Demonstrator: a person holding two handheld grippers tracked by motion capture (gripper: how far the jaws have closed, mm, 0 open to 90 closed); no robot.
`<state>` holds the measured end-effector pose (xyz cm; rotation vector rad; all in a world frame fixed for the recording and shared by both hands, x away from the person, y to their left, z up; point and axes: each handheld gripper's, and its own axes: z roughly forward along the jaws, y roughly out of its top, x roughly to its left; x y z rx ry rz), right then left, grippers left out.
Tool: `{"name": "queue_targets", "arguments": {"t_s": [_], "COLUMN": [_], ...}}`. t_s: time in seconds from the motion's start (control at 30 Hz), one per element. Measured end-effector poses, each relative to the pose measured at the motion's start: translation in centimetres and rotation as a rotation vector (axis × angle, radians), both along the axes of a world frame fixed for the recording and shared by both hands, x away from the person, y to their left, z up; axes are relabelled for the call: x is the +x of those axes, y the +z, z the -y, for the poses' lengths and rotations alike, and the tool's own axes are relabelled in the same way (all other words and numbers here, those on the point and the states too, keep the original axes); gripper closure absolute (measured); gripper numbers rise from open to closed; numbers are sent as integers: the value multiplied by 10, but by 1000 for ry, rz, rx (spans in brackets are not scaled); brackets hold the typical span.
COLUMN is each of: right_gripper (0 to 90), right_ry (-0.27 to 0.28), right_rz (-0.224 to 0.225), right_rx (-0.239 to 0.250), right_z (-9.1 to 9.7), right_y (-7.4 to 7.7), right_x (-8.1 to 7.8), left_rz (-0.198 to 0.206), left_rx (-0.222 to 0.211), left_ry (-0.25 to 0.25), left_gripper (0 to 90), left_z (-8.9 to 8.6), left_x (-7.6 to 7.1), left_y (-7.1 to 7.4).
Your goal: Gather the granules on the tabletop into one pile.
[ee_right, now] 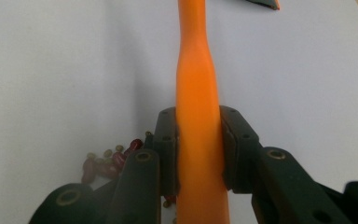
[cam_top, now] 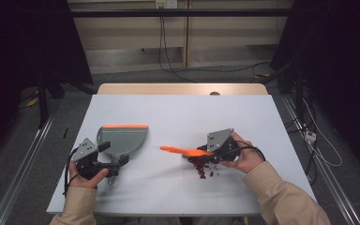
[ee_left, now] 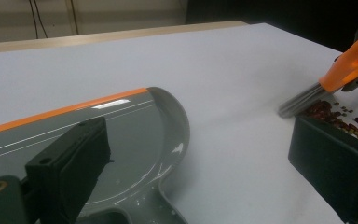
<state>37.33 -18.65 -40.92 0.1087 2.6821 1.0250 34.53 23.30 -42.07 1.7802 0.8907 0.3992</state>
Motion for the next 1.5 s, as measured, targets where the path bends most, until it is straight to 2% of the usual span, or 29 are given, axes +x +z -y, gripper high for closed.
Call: {"name": "queue_targets", "arguments": {"t_s": [0.1,0.23,0.4,0.5,0.6,0.7,0.77,0.87,0.97,1.0,1.07,1.13,1.23,1.5], "right_gripper": [710,711,711,711,712,712,712,712,712,711,712,712,711,709], "right_ry": [-14,-65,-82,-124,-197,-306,-401,-588,-744,-787,-871,-932,-978,-1030], "right_rz": [-5,-11,-41,-28,-46,-65,-61,-63,-55,-48,-61,-69,-78,-93], "right_rx": [8,27,58,66,114,143,153,196,195,180,174,171,206,231], "right_z": [0,-3,-4,-3,3,9,12,19,24,24,26,26,21,-10], "right_y": [1,1,1,2,6,12,17,24,23,20,14,6,0,-4], "right_x": [-2,-3,-1,0,3,2,-1,-8,-18,-22,-29,-34,-39,-40], "left_rz": [0,1,3,-1,0,0,0,2,2,3,6,8,10,8], "left_rx": [0,5,2,3,0,-3,-6,-13,-12,-12,-13,-11,-6,-2], "left_ry": [-1,-3,-4,-5,-5,-5,-7,-5,-5,-5,-6,-6,-11,-14], "left_gripper": [52,52,52,52,52,52,52,51,52,52,52,52,52,52], "left_z": [0,1,1,1,1,1,0,-1,-1,-1,-1,0,3,4], "left_x": [0,0,0,1,1,1,2,2,1,1,0,0,-1,-1], "left_y": [0,0,1,0,0,0,0,0,1,1,1,2,3,2]}}
